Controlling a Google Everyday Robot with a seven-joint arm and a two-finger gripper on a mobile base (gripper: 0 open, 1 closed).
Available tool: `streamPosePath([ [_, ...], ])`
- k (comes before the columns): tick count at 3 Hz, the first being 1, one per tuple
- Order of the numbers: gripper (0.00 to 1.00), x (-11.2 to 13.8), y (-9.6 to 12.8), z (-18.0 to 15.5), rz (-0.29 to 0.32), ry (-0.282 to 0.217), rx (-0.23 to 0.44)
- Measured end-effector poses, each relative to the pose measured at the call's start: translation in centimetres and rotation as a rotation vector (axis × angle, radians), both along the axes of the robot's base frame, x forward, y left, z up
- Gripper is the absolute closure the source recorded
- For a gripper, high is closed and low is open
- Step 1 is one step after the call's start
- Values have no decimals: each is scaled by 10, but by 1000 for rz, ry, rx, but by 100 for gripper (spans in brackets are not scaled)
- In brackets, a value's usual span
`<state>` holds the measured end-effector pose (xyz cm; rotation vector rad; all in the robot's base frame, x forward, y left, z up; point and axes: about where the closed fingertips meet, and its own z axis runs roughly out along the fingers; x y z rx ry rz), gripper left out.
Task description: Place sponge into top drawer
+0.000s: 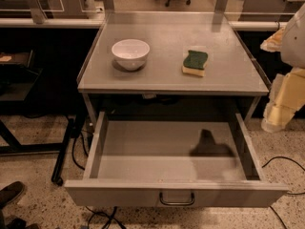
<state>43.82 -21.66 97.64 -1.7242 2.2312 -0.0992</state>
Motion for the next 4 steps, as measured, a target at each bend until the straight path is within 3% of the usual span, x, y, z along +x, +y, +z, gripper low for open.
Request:
streamPosePath([
  [1, 0, 4, 2, 0, 1, 3, -3],
  [2, 0, 43, 17, -6, -1, 13, -35],
  [3, 0, 44, 19, -7, 1, 5, -32],
  [4, 0, 67, 28, -11, -38, 7, 5],
])
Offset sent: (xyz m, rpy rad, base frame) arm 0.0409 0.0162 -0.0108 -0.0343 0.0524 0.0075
